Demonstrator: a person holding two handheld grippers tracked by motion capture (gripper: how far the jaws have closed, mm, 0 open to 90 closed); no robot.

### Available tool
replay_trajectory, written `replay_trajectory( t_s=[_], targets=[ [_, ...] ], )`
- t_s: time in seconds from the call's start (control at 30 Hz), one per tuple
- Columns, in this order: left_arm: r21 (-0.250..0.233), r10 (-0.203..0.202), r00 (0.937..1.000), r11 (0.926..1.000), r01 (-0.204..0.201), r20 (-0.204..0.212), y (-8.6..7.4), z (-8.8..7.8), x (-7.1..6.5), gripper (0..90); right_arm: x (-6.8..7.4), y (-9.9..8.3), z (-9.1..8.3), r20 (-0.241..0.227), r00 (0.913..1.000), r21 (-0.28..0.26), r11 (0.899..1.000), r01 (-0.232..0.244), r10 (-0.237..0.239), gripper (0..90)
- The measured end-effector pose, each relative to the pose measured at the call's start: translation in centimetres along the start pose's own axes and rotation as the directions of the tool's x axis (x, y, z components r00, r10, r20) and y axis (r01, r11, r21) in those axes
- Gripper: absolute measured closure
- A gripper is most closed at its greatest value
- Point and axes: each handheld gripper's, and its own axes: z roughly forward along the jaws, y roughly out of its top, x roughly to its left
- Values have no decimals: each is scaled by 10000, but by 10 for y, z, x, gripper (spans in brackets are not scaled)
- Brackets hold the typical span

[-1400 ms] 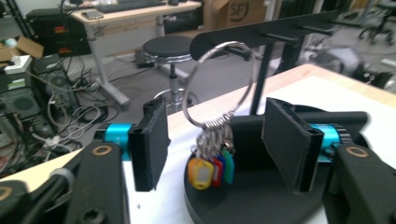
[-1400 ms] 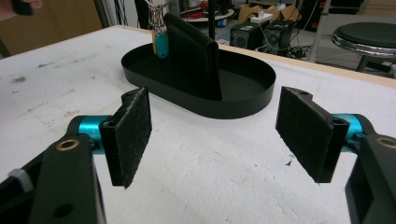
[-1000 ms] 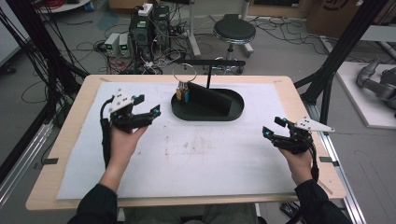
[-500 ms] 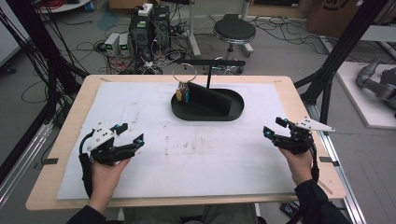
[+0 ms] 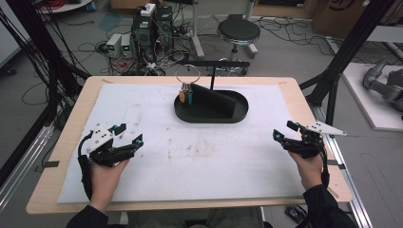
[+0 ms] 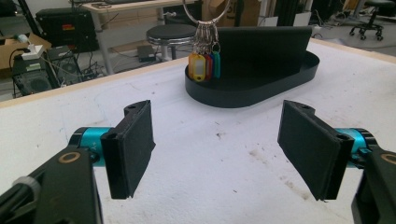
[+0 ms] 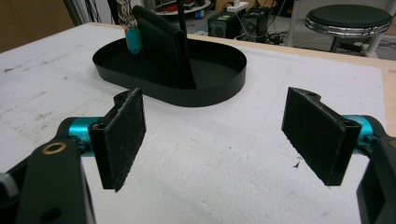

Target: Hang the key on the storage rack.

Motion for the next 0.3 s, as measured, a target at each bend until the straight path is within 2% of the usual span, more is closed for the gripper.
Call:
replay_trajectory(
  t_s=[0.3],
  targets=[
    [162,19,10000,9999,-18,-56,-1,3,0,261,-1,-4,0,64,10000,11,10000,37,-37,220]
  ],
)
